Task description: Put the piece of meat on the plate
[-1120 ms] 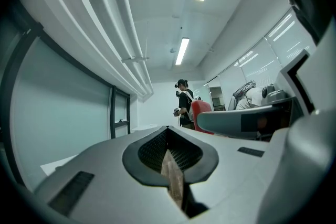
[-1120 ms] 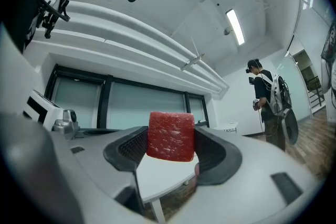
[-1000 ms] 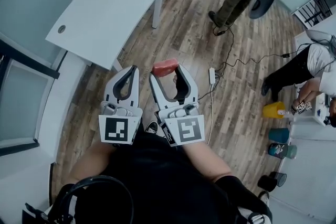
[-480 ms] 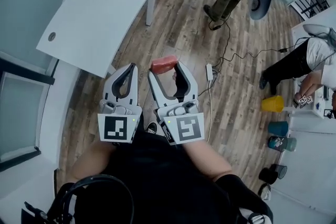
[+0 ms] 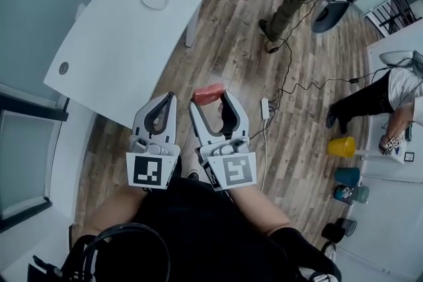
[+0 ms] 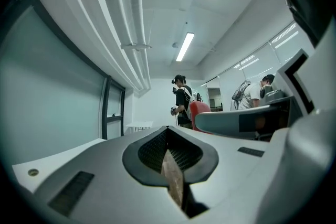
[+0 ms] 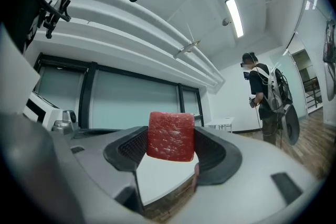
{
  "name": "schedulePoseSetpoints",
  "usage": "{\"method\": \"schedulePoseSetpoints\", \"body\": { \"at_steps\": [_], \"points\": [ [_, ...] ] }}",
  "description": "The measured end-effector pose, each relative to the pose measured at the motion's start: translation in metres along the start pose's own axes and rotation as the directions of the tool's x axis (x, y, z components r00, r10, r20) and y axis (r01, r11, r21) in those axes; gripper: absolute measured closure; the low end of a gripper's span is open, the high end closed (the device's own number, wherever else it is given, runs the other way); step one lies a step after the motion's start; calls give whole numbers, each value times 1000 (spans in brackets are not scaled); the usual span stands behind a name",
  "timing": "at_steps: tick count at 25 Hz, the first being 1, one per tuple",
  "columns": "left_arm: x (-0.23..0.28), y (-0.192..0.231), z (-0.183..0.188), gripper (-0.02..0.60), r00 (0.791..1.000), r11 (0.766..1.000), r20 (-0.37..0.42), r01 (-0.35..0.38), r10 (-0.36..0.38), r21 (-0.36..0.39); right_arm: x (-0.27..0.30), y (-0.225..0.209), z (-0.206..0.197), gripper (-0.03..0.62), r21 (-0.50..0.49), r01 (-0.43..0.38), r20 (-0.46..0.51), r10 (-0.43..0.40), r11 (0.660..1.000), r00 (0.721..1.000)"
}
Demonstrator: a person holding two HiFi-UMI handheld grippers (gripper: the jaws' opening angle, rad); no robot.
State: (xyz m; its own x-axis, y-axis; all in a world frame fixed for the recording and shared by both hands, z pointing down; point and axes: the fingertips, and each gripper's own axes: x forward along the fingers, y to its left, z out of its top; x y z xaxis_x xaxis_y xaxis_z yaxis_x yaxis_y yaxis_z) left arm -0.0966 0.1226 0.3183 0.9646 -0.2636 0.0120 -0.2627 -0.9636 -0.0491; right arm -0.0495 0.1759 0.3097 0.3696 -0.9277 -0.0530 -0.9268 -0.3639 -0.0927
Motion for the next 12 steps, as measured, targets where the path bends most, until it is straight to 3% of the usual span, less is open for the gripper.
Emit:
{"method": "schedulePoseSetpoints", "body": {
  "at_steps": [12],
  "points": [
    [64, 82, 12, 582, 999, 1000, 42, 8, -8, 7, 100, -1, 5, 316, -41, 29, 4, -29, 999, 1000]
  ]
}}
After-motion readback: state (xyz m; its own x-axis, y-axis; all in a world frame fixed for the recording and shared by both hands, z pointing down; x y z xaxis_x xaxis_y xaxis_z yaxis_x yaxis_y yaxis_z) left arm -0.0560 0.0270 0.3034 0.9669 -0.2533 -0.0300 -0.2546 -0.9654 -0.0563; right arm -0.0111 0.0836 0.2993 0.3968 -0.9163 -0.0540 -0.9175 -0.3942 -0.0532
